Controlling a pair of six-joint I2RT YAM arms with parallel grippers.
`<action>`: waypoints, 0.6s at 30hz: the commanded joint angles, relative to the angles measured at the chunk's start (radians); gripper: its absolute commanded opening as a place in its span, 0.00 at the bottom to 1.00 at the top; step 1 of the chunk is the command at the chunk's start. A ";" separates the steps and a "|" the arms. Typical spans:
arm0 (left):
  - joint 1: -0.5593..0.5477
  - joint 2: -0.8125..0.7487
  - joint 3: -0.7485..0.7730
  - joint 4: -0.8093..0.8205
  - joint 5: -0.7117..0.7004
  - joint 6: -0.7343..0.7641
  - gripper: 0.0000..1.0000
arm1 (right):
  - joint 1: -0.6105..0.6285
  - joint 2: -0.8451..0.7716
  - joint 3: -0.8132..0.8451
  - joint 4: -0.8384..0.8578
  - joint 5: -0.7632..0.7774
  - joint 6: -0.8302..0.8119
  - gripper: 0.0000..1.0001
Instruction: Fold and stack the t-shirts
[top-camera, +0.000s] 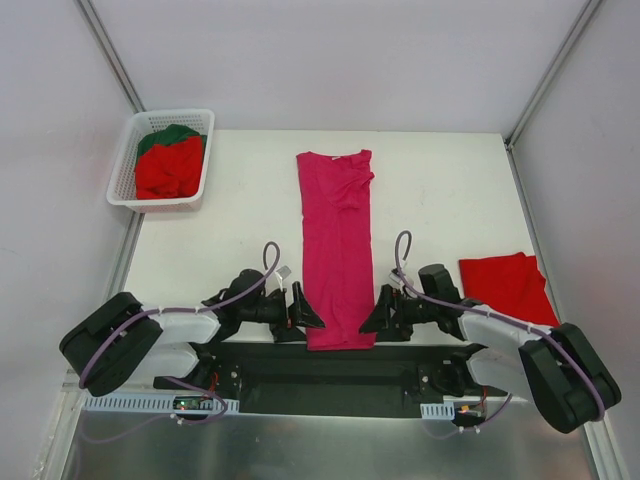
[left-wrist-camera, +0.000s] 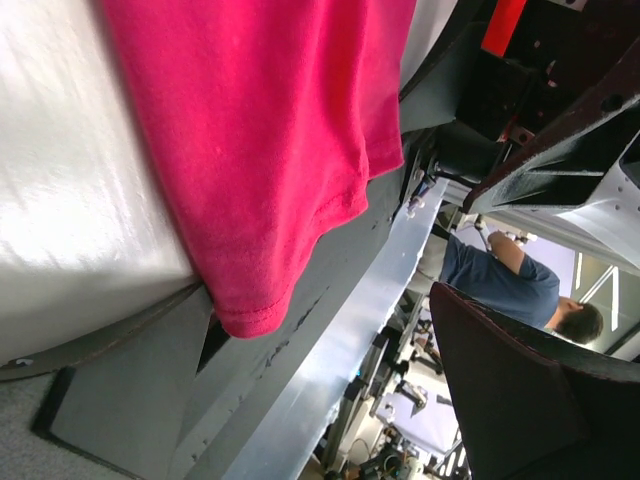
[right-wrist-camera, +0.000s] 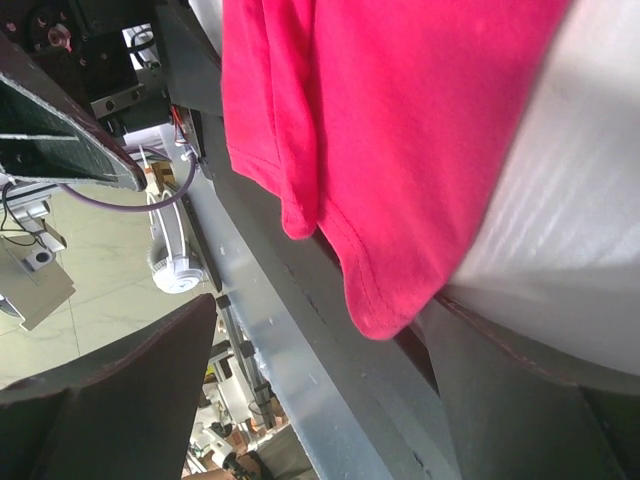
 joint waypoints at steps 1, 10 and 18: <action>-0.033 -0.017 -0.027 0.063 -0.023 -0.039 0.91 | 0.004 -0.034 -0.040 -0.205 0.128 -0.057 0.87; -0.082 -0.028 -0.050 0.065 -0.072 -0.069 0.90 | 0.005 -0.051 -0.074 -0.229 0.120 -0.066 0.84; -0.128 0.032 -0.048 0.121 -0.095 -0.093 0.84 | 0.004 -0.018 -0.094 -0.180 0.112 -0.069 0.75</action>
